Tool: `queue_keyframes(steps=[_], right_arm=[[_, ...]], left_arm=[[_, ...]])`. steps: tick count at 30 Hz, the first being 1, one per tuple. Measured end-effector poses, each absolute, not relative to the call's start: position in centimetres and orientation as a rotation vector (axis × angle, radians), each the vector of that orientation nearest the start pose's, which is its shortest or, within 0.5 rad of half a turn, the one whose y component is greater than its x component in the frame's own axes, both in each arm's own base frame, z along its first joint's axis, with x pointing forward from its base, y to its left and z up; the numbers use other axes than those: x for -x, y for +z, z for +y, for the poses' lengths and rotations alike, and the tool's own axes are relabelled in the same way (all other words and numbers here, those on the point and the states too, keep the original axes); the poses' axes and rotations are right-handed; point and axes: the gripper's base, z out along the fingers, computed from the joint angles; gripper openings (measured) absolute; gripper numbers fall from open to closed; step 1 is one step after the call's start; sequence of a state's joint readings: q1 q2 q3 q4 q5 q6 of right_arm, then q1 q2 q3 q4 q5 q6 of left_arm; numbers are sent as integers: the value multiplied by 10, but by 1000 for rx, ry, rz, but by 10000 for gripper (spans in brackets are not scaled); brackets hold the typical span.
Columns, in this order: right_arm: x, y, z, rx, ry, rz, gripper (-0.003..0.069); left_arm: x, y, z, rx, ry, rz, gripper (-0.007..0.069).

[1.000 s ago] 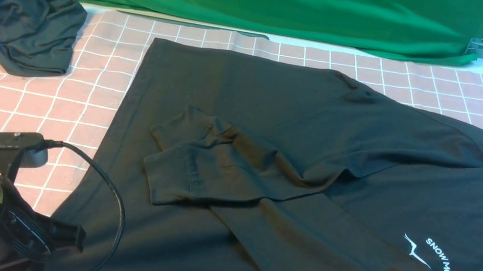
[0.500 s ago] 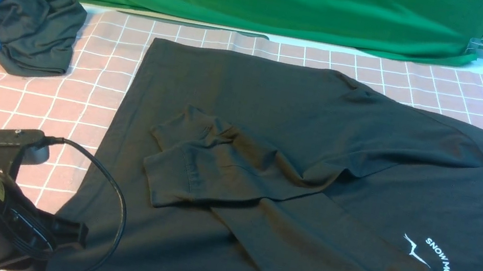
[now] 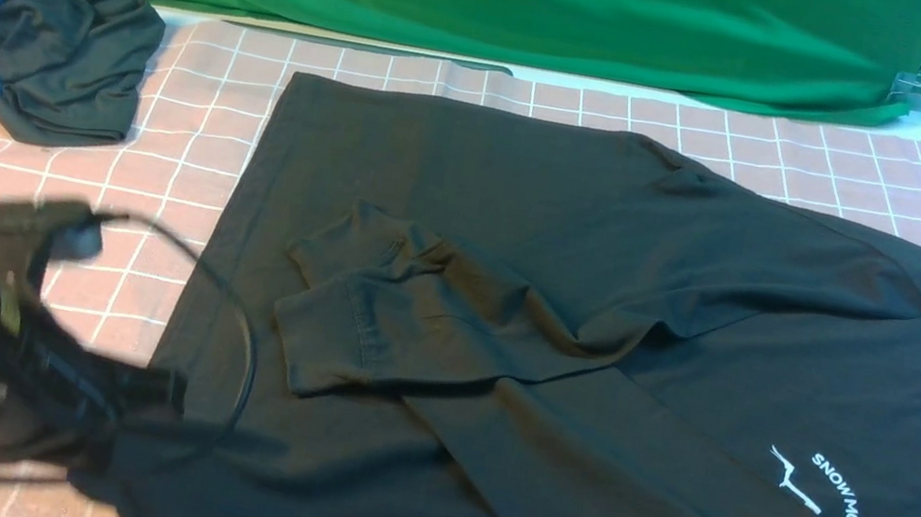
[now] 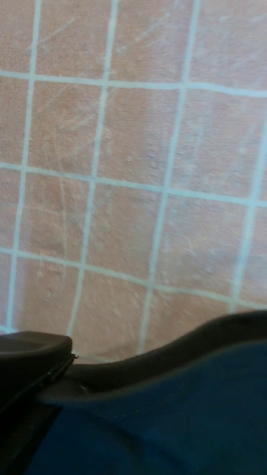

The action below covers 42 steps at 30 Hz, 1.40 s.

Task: Fold a long-sleeved shirt over a pink coffee tablecloth.
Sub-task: 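Fold the black garment in half by bringing its near edge over to the far edge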

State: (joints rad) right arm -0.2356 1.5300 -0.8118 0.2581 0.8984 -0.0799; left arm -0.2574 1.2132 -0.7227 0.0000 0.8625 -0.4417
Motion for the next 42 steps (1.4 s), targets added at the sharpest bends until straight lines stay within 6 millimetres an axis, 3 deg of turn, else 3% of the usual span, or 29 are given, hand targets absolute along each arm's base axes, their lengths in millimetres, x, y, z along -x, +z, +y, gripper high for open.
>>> queue_keyframes(steps=[5,15,25,34,42], right_arm=[[-255,207,-50,-397,177,3041,77],[-252,212,-54,-402,109,3095,77],[-285,238,-62,-382,97,3043,77],[-339,250,-74,-372,99,3017,77],[-391,252,-85,-383,121,2962,76]], left_arm=[[-210,261,-51,251,-112,2768,34],[-210,263,-48,283,-68,2773,34],[-270,269,-61,323,-95,2736,34],[-342,293,-42,447,-222,2631,34],[-399,291,-45,441,-261,2594,34]])
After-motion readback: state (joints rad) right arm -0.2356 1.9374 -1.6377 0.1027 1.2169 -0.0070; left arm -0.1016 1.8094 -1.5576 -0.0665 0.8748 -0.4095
